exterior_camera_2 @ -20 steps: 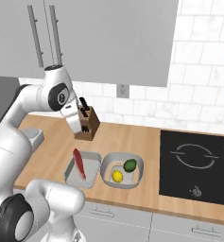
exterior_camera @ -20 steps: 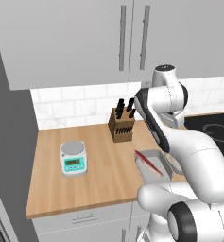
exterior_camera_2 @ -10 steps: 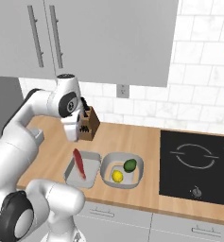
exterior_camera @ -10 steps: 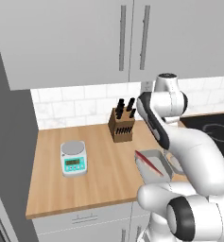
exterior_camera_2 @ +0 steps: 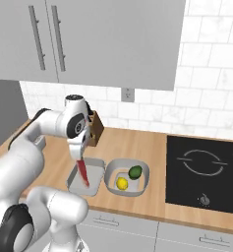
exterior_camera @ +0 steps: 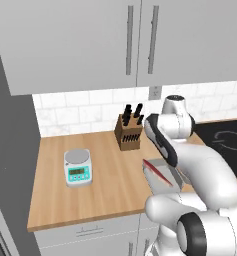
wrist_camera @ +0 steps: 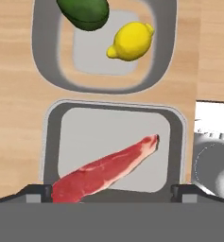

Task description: Take the meat container that has the steak and place it on the second highest rack of the freezer. Then take the vegetable container that has the avocado and lemon and place it on the highest rack of the freezer.

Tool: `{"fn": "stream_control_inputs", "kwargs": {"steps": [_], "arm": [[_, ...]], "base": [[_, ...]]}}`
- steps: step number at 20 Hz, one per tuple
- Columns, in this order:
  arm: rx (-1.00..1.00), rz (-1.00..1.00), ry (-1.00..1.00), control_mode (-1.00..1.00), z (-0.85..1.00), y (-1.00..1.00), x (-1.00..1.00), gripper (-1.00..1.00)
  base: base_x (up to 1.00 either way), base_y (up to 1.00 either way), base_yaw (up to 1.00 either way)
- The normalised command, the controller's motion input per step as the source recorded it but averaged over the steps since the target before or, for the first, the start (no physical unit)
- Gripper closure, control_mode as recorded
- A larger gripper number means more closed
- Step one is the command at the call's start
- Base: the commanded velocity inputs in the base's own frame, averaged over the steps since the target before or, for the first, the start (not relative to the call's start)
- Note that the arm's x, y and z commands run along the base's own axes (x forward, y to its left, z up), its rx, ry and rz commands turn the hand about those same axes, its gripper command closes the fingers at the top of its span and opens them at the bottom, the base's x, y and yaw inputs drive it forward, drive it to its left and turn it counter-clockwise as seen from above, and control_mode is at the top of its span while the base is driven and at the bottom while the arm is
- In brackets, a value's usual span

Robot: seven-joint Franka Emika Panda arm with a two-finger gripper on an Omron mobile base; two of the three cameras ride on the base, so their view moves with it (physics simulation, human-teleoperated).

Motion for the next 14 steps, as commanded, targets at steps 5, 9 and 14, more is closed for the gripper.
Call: {"fn": "stream_control_inputs", "kwargs": {"steps": [5, 9, 14], "arm": [[0.0, 0.02, 0.0, -1.0, -0.47, -0.32, 0.0, -1.0], [0.0, 0.01, 0.0, -1.0, -0.42, -0.21, 0.0, -1.0], [0.0, 0.08, 0.0, -1.0, -0.47, -0.29, 0.01, -1.0]], "base": [[0.0, 0.0, 0.0], [0.0, 0.0, 0.0], [0.0, 0.0, 0.0]]}}
